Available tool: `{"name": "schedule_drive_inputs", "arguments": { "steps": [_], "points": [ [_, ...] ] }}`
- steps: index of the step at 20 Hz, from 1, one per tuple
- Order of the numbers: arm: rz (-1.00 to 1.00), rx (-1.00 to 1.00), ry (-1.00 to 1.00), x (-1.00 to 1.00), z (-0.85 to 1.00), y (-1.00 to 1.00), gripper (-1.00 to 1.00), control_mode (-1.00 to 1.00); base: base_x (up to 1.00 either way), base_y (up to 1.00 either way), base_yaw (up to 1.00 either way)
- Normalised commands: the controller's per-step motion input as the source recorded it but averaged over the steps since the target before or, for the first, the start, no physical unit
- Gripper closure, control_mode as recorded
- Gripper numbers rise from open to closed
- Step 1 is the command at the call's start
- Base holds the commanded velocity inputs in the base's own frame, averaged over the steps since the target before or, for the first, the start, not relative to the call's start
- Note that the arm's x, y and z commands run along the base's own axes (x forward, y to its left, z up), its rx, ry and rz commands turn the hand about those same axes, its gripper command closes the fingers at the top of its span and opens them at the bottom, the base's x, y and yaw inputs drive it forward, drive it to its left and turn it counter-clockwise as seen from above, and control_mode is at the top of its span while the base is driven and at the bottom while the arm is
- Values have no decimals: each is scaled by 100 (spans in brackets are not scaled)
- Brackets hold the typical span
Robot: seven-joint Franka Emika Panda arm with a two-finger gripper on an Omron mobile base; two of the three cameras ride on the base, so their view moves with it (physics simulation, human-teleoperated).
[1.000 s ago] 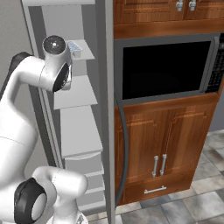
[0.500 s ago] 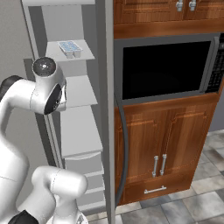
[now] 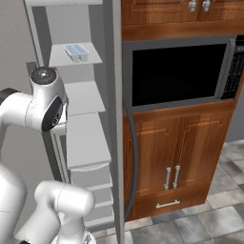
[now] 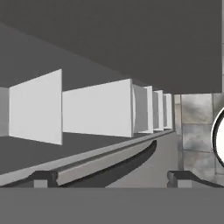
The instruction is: The ice cube tray has been filled with water. Take the tray and place it in the freezer to make ice. Close the freezer door after placing the tray.
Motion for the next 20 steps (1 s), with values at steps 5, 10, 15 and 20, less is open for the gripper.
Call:
{"name": "schedule_drive_inputs", "arguments": {
  "steps": [5, 10, 15, 20],
  "points": [
    [0, 0, 0, 0, 0, 0, -100, 100, -92, -35, 0],
    [0, 0, 0, 0, 0, 0, -100, 100, -61, -30, 19],
    [0, 0, 0, 0, 0, 0, -100, 100, 13, -5, 35],
    [0, 0, 0, 0, 0, 0, -100, 100, 28, 0, 35]
  ]
}}
